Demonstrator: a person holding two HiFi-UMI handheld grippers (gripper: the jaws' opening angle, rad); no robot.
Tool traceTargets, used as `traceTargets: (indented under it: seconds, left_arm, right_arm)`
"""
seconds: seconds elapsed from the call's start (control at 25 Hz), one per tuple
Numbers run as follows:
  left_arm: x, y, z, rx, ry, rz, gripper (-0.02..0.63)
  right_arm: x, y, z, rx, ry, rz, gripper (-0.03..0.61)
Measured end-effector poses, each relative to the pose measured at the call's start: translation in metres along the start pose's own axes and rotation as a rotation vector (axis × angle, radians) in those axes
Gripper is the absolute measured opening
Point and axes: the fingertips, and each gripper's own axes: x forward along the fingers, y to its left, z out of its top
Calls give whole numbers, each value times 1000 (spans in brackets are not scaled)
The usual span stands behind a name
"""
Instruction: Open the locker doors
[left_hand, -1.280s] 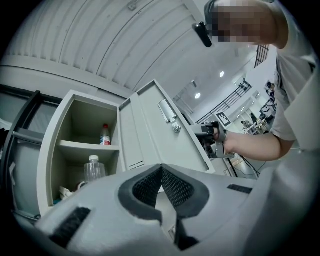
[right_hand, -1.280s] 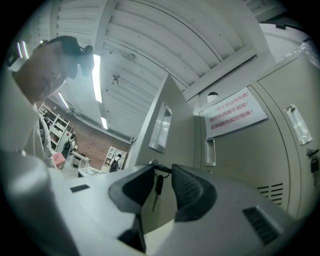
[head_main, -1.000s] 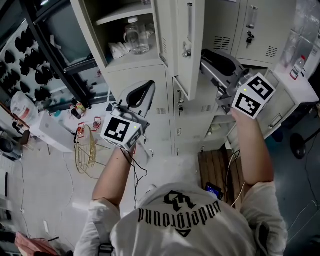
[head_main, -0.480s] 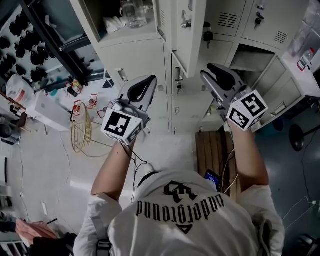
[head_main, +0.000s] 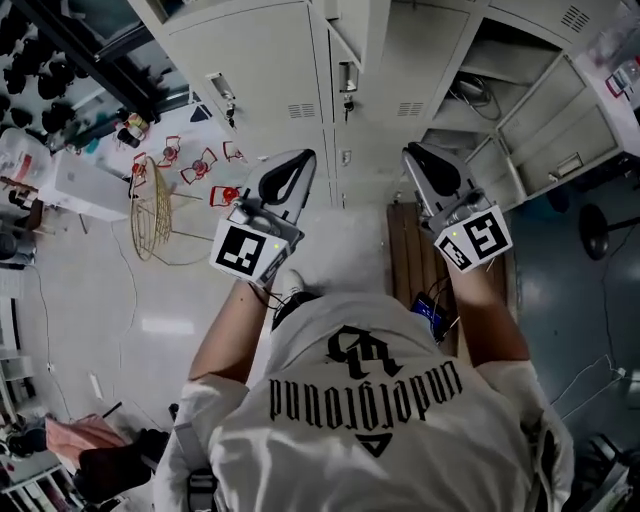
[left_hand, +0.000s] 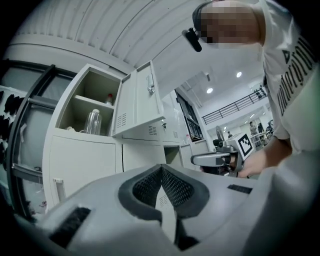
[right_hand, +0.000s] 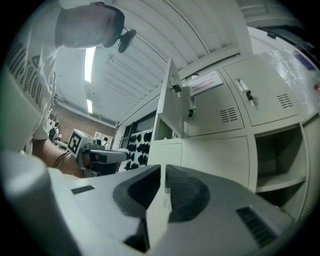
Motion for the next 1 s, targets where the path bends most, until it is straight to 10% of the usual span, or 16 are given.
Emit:
traceTargets:
  seconds: [0.32,1.0]
  left_arm:
    - [-41,-36,-40,-68,101,34,8]
    - [-164,-44,-42,21,184,-20,6]
  right_arm:
    - [-26,49,-59,97,102,45,3]
    - [-33,179,-42,51,70,80,5]
